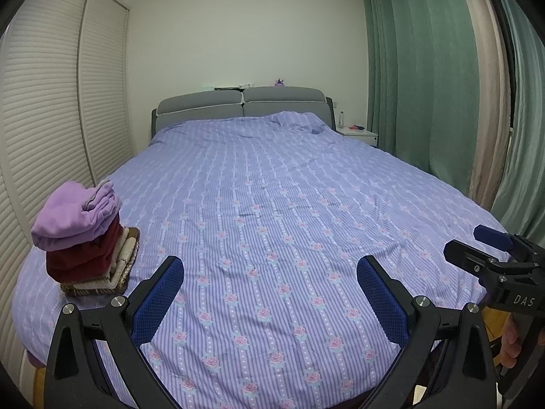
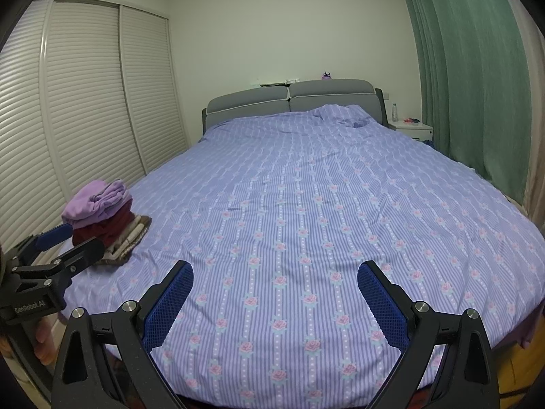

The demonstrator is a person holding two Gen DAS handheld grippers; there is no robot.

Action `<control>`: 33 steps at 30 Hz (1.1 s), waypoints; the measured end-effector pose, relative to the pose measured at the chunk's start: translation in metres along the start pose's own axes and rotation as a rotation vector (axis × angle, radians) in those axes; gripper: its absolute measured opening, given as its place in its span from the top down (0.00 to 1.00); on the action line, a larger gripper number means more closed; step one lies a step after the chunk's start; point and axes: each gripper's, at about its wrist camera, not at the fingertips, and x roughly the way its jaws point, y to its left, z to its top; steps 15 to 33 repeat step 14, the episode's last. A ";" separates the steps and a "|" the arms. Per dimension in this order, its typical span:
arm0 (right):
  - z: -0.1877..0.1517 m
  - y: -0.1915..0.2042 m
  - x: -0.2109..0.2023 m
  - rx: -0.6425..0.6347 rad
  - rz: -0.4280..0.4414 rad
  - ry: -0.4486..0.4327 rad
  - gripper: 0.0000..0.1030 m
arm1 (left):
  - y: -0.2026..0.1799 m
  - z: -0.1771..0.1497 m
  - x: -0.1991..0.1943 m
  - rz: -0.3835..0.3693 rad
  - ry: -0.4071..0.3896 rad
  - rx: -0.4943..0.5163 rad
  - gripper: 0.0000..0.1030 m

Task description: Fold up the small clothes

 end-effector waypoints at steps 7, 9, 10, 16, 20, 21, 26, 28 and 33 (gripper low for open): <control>-0.001 0.000 0.000 0.000 0.002 -0.002 0.05 | 0.001 0.001 0.000 0.002 0.000 0.000 0.00; -0.001 -0.001 -0.001 0.001 0.004 -0.002 0.05 | 0.001 0.001 0.000 0.003 0.002 0.000 0.00; -0.001 -0.001 -0.001 0.001 0.002 -0.001 0.05 | 0.001 0.001 0.000 0.003 0.003 0.000 0.00; -0.001 -0.001 -0.001 0.001 0.002 -0.002 0.05 | 0.002 0.002 0.000 0.003 0.005 -0.004 0.00; -0.001 -0.001 -0.001 0.001 0.002 -0.002 0.05 | 0.002 0.002 0.000 0.003 0.005 -0.004 0.00; -0.001 -0.001 -0.001 0.001 0.002 -0.002 0.05 | 0.002 0.002 0.000 0.003 0.005 -0.004 0.00; -0.001 -0.001 -0.001 0.001 0.002 -0.002 0.05 | 0.002 0.002 0.000 0.003 0.005 -0.004 0.00; -0.001 -0.001 -0.001 0.001 0.002 -0.002 0.05 | 0.002 0.002 0.000 0.003 0.005 -0.004 0.00; -0.001 -0.001 -0.001 0.001 0.002 -0.002 0.05 | 0.002 0.002 0.000 0.003 0.005 -0.004 0.00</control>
